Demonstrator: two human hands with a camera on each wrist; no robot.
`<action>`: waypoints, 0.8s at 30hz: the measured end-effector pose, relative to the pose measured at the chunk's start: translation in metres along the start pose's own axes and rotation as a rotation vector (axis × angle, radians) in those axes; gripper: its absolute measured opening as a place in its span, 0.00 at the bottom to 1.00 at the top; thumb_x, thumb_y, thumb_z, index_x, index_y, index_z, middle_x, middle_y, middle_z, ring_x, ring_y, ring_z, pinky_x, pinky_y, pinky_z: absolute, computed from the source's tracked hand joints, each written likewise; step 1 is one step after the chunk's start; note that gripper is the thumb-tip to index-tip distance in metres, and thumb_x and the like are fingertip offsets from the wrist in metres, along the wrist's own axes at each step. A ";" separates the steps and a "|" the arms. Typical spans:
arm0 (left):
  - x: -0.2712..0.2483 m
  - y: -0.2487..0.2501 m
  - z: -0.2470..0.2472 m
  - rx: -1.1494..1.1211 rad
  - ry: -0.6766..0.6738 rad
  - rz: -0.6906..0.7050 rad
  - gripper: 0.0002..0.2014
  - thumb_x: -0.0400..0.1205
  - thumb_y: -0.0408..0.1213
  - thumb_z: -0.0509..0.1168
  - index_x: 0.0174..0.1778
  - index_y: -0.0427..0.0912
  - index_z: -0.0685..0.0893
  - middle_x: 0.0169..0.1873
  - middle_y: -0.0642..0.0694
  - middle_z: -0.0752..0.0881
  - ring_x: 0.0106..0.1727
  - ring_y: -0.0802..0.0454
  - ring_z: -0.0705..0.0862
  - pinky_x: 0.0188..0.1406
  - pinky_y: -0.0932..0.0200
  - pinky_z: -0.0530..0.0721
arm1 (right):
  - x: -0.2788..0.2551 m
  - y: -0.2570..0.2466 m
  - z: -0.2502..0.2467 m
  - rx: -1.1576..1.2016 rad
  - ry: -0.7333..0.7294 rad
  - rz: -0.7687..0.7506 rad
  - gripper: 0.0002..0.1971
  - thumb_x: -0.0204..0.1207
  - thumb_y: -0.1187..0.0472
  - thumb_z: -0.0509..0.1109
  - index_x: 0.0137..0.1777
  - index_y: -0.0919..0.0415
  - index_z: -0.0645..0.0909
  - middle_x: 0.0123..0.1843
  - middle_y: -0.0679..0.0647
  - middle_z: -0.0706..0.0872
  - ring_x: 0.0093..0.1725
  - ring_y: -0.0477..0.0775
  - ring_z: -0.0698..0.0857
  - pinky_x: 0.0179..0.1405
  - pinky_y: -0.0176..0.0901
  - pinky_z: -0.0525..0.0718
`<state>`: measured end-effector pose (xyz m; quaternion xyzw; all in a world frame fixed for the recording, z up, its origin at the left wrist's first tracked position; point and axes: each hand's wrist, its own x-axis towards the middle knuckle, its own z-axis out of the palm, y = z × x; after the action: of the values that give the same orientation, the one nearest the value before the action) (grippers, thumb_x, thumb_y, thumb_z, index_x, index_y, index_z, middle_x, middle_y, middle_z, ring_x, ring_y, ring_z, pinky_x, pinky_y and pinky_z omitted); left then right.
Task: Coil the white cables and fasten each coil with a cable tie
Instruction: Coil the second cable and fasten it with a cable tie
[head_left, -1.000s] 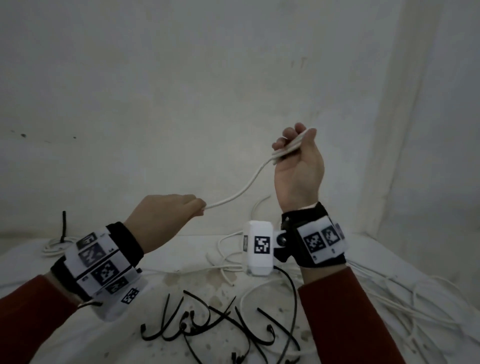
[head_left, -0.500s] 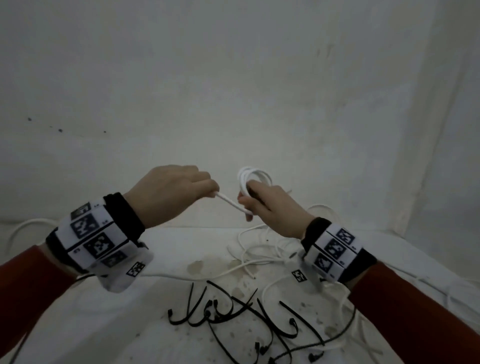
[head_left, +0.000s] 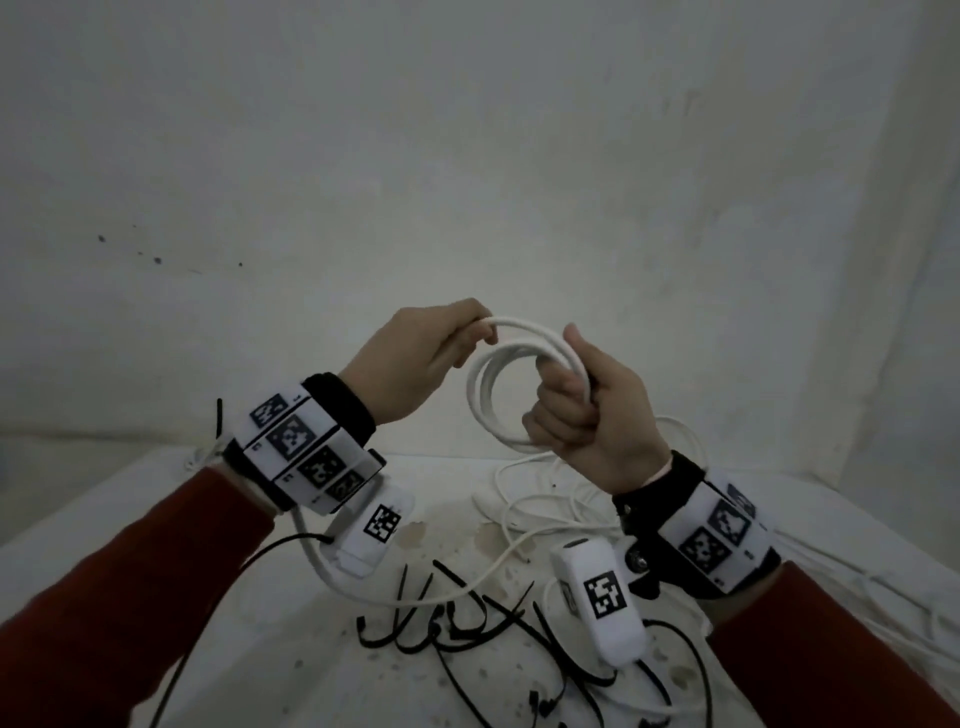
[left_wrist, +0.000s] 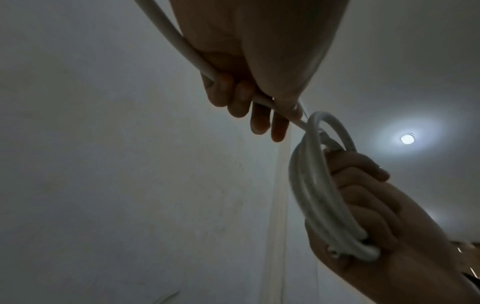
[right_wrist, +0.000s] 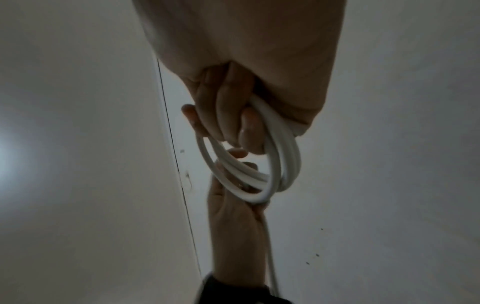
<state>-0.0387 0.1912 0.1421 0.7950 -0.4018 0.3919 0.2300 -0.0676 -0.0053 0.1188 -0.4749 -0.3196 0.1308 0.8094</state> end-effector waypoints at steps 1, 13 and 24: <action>-0.001 -0.003 0.001 -0.003 -0.002 -0.014 0.11 0.86 0.48 0.49 0.43 0.55 0.75 0.28 0.54 0.77 0.29 0.58 0.76 0.32 0.71 0.70 | 0.000 -0.004 0.001 0.066 0.002 -0.029 0.27 0.81 0.45 0.49 0.23 0.56 0.69 0.11 0.45 0.57 0.14 0.49 0.49 0.17 0.39 0.54; -0.036 -0.049 0.001 0.168 -0.054 -0.216 0.21 0.86 0.51 0.49 0.49 0.39 0.81 0.26 0.58 0.73 0.27 0.58 0.72 0.28 0.55 0.70 | -0.014 -0.056 -0.036 0.328 0.223 -0.521 0.24 0.85 0.51 0.48 0.31 0.57 0.77 0.17 0.47 0.65 0.17 0.45 0.62 0.23 0.37 0.67; -0.029 -0.034 0.013 0.516 -0.125 0.024 0.09 0.84 0.47 0.50 0.44 0.50 0.71 0.28 0.47 0.82 0.21 0.46 0.75 0.19 0.65 0.62 | -0.005 -0.074 -0.054 0.498 0.346 -0.799 0.16 0.88 0.56 0.49 0.41 0.59 0.73 0.27 0.50 0.76 0.26 0.49 0.75 0.40 0.41 0.71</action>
<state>-0.0156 0.2155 0.1096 0.8451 -0.3112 0.4345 -0.0104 -0.0436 -0.0830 0.1613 -0.1228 -0.2965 -0.1979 0.9262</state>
